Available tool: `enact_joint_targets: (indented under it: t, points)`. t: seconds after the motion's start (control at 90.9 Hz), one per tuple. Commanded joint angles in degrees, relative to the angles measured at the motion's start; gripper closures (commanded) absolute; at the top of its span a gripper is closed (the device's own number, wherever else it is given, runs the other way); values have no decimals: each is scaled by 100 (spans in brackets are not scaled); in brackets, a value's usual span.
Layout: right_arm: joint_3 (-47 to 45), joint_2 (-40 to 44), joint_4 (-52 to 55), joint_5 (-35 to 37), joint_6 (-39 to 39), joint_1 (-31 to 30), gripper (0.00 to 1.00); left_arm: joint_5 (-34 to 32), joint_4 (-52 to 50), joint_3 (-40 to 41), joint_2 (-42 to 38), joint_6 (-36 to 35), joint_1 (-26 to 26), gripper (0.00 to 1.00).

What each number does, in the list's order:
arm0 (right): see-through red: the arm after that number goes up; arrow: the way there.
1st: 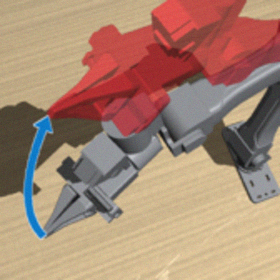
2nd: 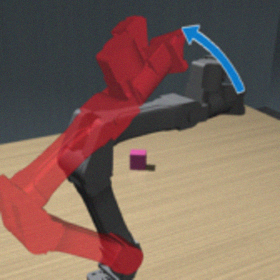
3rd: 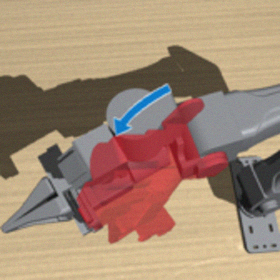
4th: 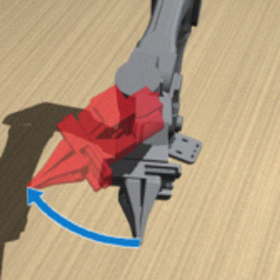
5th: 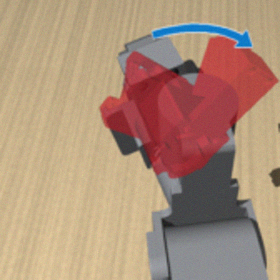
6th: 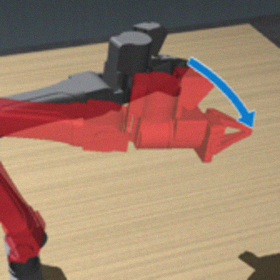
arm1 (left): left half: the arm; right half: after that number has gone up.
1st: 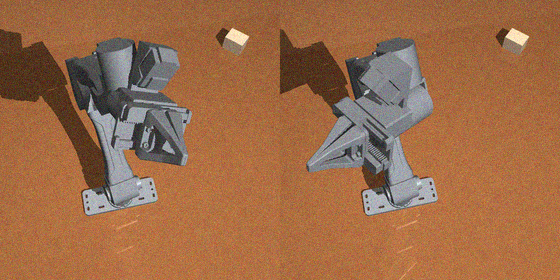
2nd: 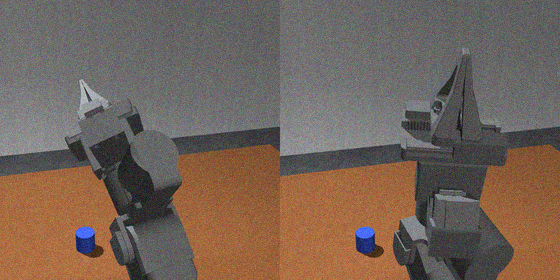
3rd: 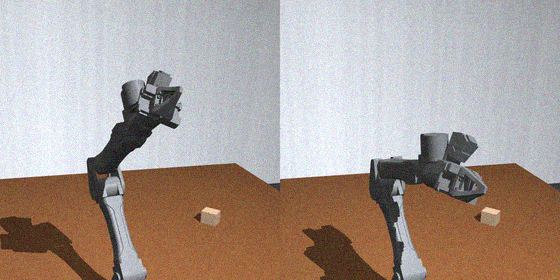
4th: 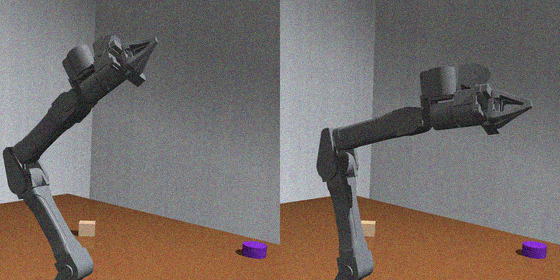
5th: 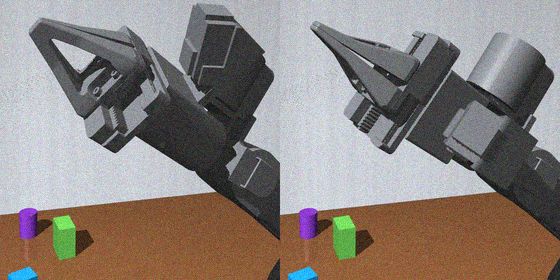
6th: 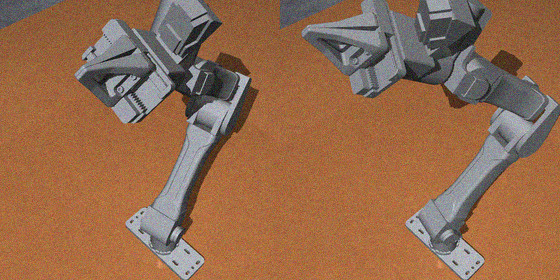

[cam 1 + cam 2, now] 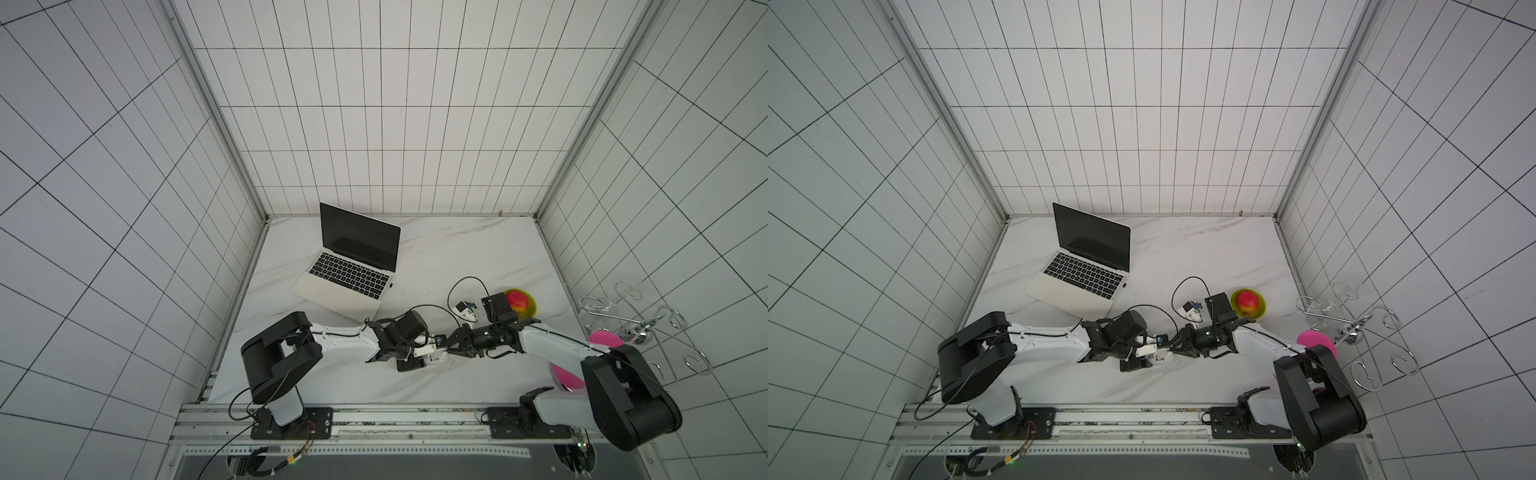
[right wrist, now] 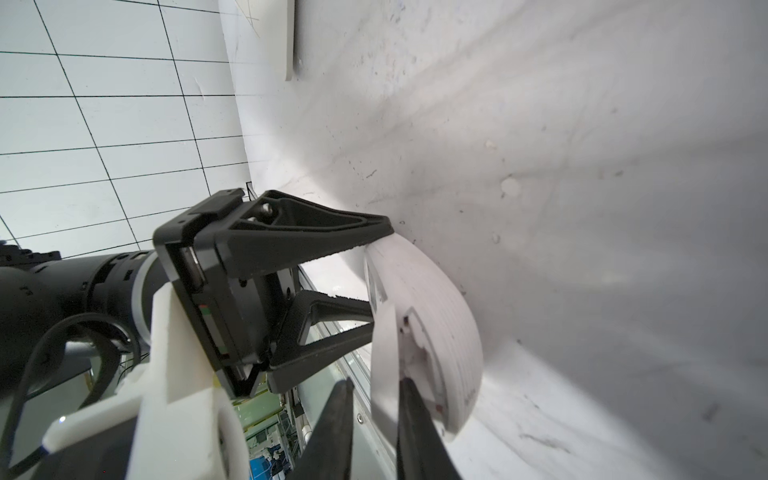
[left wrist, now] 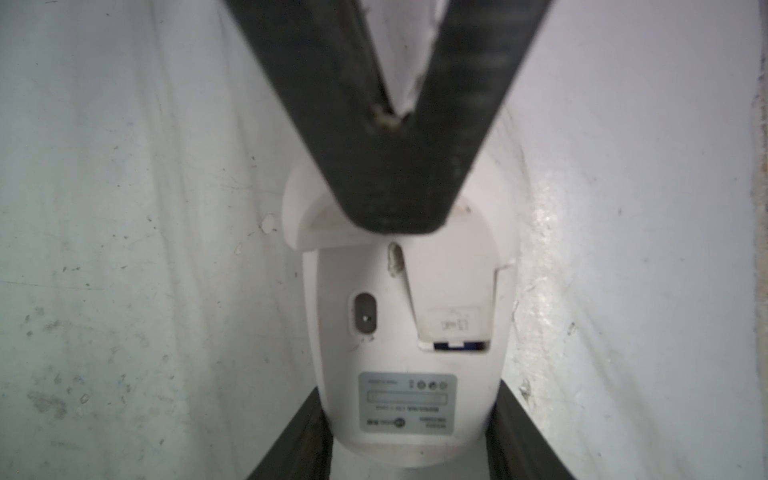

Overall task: Insert the wireless mouse receiver into the laptop
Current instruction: Close the lid on the mouse.

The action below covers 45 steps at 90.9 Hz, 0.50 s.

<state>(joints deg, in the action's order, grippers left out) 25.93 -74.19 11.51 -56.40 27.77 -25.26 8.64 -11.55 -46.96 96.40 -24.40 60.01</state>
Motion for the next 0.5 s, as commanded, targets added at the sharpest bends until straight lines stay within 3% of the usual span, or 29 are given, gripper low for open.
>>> enact_joint_targets:
  t: [0.0,0.231,0.484]
  points:
    - [181,218,294,220,-74,-58,74,-46,-223,-41,175,36,29,64]
    - [303,597,1103,817,-340,-63,69,-90,-218,-59,196,101,29,65]
    - [62,726,659,1048,-4,-296,42,-83,-196,-71,219,171,30,65]
